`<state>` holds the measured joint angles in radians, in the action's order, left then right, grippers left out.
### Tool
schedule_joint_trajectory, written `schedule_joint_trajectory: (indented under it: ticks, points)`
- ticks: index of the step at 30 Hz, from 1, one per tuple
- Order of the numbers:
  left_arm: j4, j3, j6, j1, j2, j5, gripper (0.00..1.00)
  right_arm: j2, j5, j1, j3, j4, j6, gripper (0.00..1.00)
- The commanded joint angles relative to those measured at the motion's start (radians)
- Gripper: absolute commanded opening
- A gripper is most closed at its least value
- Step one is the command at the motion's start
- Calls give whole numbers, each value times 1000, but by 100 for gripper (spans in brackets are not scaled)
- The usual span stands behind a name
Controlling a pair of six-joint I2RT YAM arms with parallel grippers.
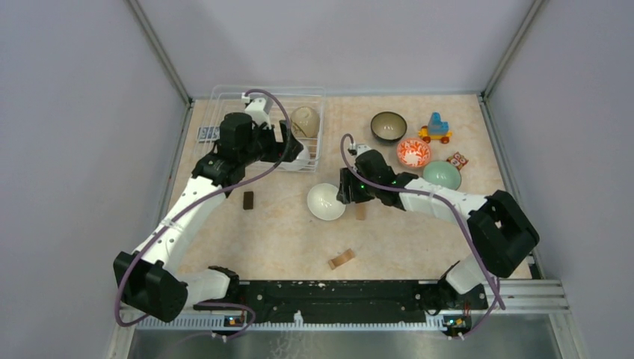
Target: Unload the bowls from the dish rack
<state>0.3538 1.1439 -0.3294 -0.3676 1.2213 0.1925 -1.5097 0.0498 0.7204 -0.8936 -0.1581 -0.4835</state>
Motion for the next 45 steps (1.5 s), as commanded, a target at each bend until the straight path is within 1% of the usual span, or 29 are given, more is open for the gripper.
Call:
schedule_joint_trajectory:
  ticks: [1,4,6,8,9,16,20,23,24,28,36,41,45]
  points:
    - [-17,-17,31,0,-26,-26,92,-48,-42,15,-100,4,51,49]
    - [-28,-44,36,0,-51,-47,93,-79,-81,14,-150,-36,66,31]
    - [-37,-61,41,-1,-67,-55,93,-93,-98,15,-178,-56,74,16]
    - [-37,-74,49,0,-83,-71,93,-100,-122,14,-204,-78,84,4]
    - [-38,-79,56,-1,-89,-81,93,-103,-136,14,-211,-89,88,0]
    - [-70,-131,79,0,-133,-128,94,-78,-208,-4,-244,-161,95,0]
    - [-89,-147,82,-1,-151,-177,97,-55,-193,-49,-249,-176,71,0]
    - [-97,-151,93,0,-163,-183,99,-51,-173,-93,-258,-179,53,0]
    - [-98,-151,99,0,-167,-213,99,-53,-170,-107,-261,-176,48,0]
    - [-96,-154,131,0,-181,-220,99,-70,-178,-149,-284,-174,47,0]
    - [-103,-173,178,1,-192,-234,99,-170,-187,-201,-371,-165,32,0]
    - [-96,-184,120,0,-188,-417,99,-256,-176,-212,-467,-154,9,0]
    - [-88,-181,115,0,-181,-425,99,-344,-179,-233,-556,-178,-5,0]
